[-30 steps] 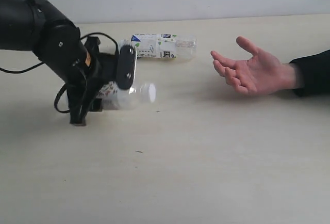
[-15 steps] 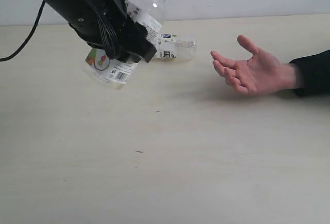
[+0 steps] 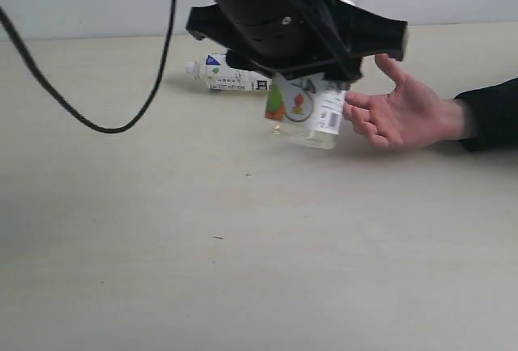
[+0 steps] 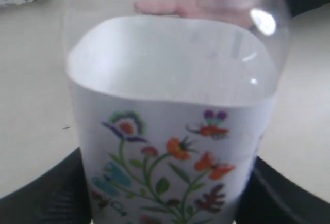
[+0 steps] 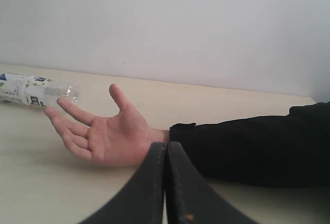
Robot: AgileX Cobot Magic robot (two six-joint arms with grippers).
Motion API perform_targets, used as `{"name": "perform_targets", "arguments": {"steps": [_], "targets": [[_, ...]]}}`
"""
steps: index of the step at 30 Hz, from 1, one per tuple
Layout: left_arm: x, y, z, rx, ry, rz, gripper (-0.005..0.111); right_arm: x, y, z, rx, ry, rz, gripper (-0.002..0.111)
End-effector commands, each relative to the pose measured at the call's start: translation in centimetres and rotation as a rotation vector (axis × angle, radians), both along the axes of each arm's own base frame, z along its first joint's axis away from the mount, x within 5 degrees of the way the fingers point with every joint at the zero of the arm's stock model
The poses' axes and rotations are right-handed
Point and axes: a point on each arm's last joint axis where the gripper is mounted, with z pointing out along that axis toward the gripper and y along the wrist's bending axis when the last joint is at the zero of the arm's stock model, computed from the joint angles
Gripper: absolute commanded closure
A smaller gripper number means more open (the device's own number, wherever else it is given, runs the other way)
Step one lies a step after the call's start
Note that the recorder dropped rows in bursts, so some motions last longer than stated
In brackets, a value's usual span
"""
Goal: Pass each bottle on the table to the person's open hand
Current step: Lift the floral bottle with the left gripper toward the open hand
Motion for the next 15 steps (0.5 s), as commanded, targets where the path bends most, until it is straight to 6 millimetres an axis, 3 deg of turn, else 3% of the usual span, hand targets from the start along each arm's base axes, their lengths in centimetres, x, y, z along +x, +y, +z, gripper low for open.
{"name": "perform_targets", "arguments": {"steps": [1, 8, 15], "targets": [[0.4, -3.7, 0.5, -0.066, -0.040, -0.024, 0.107, 0.0, 0.1, 0.0, 0.003, -0.011, 0.008, 0.108], [1.4, -9.5, -0.3, -0.105, -0.150, -0.089, 0.107, 0.0, 0.1, 0.0, 0.005, -0.011, 0.007, 0.108], [1.4, -10.4, 0.0, -0.187, -0.187, -0.114, 0.107, 0.0, 0.1, 0.0, 0.002, -0.012, 0.008, 0.108]]}}
